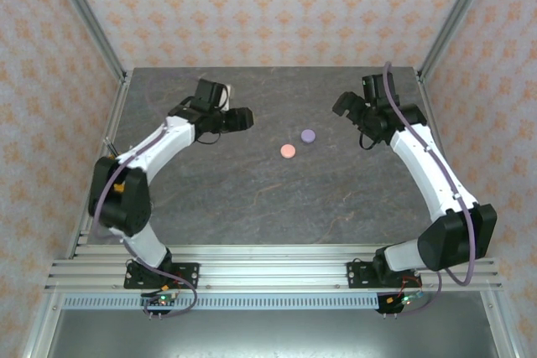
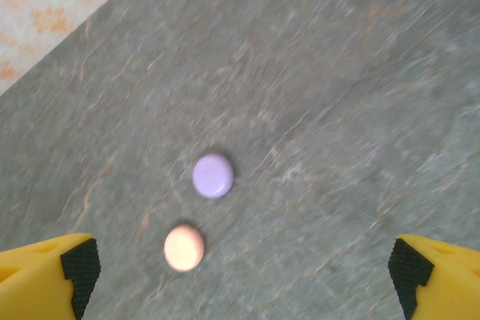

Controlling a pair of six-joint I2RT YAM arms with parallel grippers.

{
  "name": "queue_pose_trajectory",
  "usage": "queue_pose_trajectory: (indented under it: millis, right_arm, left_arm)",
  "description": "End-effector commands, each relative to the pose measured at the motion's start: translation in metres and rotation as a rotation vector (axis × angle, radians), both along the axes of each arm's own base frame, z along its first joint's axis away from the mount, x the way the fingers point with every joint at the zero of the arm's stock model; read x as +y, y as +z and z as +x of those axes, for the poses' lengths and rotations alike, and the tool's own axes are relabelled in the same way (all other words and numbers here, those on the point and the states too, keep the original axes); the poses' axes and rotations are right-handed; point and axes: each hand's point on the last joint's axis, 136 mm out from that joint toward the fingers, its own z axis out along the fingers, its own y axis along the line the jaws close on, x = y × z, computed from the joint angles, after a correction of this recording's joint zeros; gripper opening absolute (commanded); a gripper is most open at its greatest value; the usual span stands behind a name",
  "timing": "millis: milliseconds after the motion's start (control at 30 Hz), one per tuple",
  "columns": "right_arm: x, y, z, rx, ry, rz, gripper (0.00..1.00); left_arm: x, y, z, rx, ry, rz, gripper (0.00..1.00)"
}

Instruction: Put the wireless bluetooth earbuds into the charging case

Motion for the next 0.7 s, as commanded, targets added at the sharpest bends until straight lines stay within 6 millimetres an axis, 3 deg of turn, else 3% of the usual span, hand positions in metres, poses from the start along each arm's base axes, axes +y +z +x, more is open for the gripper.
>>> queue_pose_trajectory:
  millis: [0,200,233,267,433,500,667]
  right_arm:
    - [-0.046,0.021,-0.005,-0.063,-0.152,-0.192,1.0]
    - [-0.106,0.024,-0.01,-0.226,-0.387,-0.482,1.0]
    - [-0.111,0.023,-0.011,-0.248,-0.407,-0.518,1.0]
    - [-0.115,0.02,-0.01,-0.257,-0.411,-0.565,1.0]
    - [-0.129,-0.015,-0.011,-0.196,-0.411,-0.722,1.0]
    - [-0.128,-0.04,-0.006,-0.186,-0.374,-0.738,1.0]
    - [-0.132,-0.079,-0.005,-0.199,-0.397,-0.768,1.0]
  left_arm:
    - [0.028,0.039,-0.006,-0.125,0.029,0.144,0.72]
    - [0.075,0.101,-0.022,-0.465,0.169,0.292,0.73]
    - [0.085,0.105,-0.025,-0.513,0.206,0.323,0.92]
    - [0.097,0.111,-0.031,-0.568,0.251,0.359,1.0]
    - [0.143,0.089,-0.052,-0.595,0.388,0.566,1.0]
    - [0.151,0.072,-0.058,-0.603,0.384,0.567,1.0]
    - [0.17,0.034,-0.07,-0.579,0.417,0.604,1.0]
